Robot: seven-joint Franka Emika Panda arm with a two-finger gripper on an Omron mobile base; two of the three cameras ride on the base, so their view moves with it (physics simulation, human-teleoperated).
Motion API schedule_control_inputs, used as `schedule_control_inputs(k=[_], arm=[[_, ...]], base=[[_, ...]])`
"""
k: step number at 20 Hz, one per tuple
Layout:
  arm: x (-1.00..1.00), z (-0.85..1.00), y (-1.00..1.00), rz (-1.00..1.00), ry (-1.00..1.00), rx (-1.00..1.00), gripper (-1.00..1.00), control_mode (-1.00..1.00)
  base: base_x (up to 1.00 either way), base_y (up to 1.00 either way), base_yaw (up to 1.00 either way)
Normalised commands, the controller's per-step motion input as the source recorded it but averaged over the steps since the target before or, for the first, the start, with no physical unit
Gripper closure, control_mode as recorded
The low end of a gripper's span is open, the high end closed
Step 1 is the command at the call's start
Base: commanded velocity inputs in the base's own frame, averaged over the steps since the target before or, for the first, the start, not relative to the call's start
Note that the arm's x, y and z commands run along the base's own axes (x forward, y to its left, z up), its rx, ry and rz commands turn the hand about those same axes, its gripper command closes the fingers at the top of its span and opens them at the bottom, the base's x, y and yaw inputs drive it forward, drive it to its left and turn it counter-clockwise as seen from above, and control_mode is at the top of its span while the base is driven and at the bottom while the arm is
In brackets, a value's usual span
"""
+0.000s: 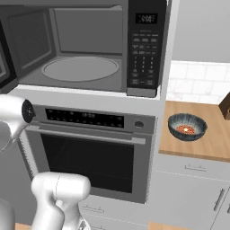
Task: Open the microwave, place the bowl with waffle inside the microwave, then close the microwave door and turn it on.
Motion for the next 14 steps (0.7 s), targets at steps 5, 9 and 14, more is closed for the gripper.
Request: schedule_control_inputs(k=[5, 9, 14], arm=[[0.01, 0.00, 0.12, 0.00, -0.02, 0.00, -1.00, -1.00], [0.02, -0.01, 0.35, 0.00, 0.00, 0.00, -1.00, -1.00], [0.01, 0.00, 0.11, 0.00, 0.00, 0.00, -1.00, -1.00]], base=[[0.00, 0.00, 0.00], [0.00, 0.00, 0.00], [0.00, 0.00, 0.00]])
